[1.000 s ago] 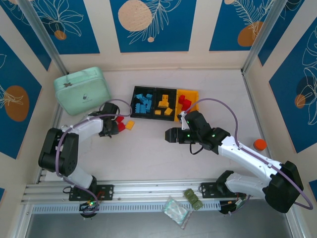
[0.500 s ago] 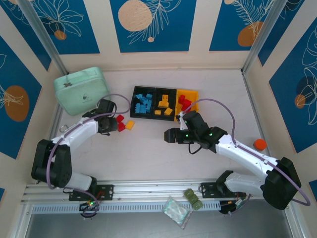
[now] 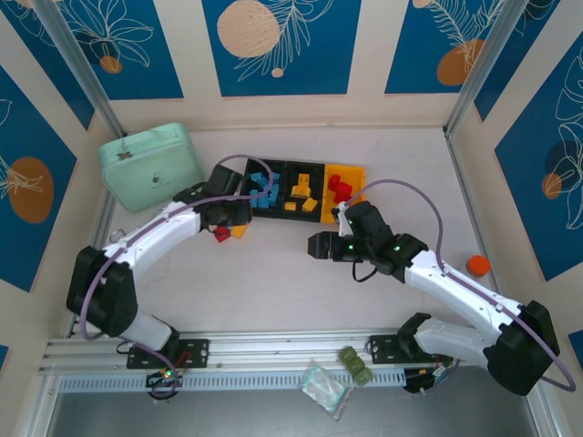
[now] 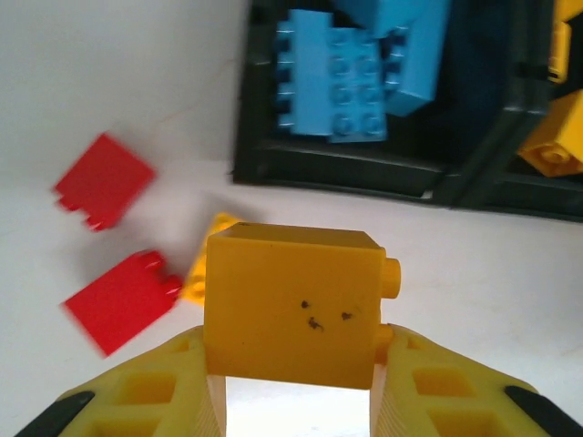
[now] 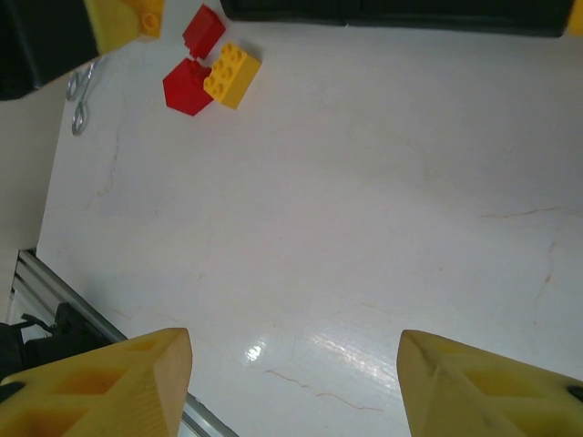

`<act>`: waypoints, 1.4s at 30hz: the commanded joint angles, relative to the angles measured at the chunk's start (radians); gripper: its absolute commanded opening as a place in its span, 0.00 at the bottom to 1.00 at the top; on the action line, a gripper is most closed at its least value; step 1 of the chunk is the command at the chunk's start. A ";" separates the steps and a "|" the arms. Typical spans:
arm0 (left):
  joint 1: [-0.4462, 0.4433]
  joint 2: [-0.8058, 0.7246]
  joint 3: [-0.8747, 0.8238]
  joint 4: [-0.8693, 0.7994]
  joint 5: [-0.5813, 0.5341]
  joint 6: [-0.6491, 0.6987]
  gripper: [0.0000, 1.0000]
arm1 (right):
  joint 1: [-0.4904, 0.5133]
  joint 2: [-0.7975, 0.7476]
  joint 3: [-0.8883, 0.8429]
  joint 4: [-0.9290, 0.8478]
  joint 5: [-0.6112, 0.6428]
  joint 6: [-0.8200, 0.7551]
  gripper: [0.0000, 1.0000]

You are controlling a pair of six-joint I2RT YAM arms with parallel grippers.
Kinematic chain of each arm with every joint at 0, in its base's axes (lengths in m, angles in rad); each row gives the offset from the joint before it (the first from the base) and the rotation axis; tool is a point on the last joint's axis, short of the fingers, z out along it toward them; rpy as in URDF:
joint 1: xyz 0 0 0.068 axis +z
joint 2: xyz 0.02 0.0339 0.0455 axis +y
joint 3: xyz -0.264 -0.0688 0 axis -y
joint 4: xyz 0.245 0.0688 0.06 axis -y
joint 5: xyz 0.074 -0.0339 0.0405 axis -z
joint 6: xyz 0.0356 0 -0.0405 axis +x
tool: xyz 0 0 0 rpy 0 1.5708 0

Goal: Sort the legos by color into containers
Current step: Pick up the lego from the middle-left of the table, then place the lego in the container.

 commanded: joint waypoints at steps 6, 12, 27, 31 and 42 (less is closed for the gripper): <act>-0.131 0.236 0.268 -0.050 0.013 0.011 0.27 | -0.072 -0.123 -0.050 -0.096 0.009 0.012 0.61; -0.172 0.418 0.475 -0.123 0.002 0.037 0.27 | -0.104 -0.172 -0.078 -0.115 0.003 0.024 0.62; -0.179 0.631 0.746 -0.233 -0.052 0.077 0.49 | -0.135 -0.185 -0.102 -0.117 -0.015 0.029 0.61; -0.186 0.603 0.744 -0.234 -0.063 0.082 0.52 | -0.136 -0.181 -0.111 -0.104 -0.020 0.035 0.61; -0.197 0.406 0.568 -0.158 -0.061 0.097 0.55 | -0.120 -0.156 -0.089 -0.088 -0.035 0.027 0.61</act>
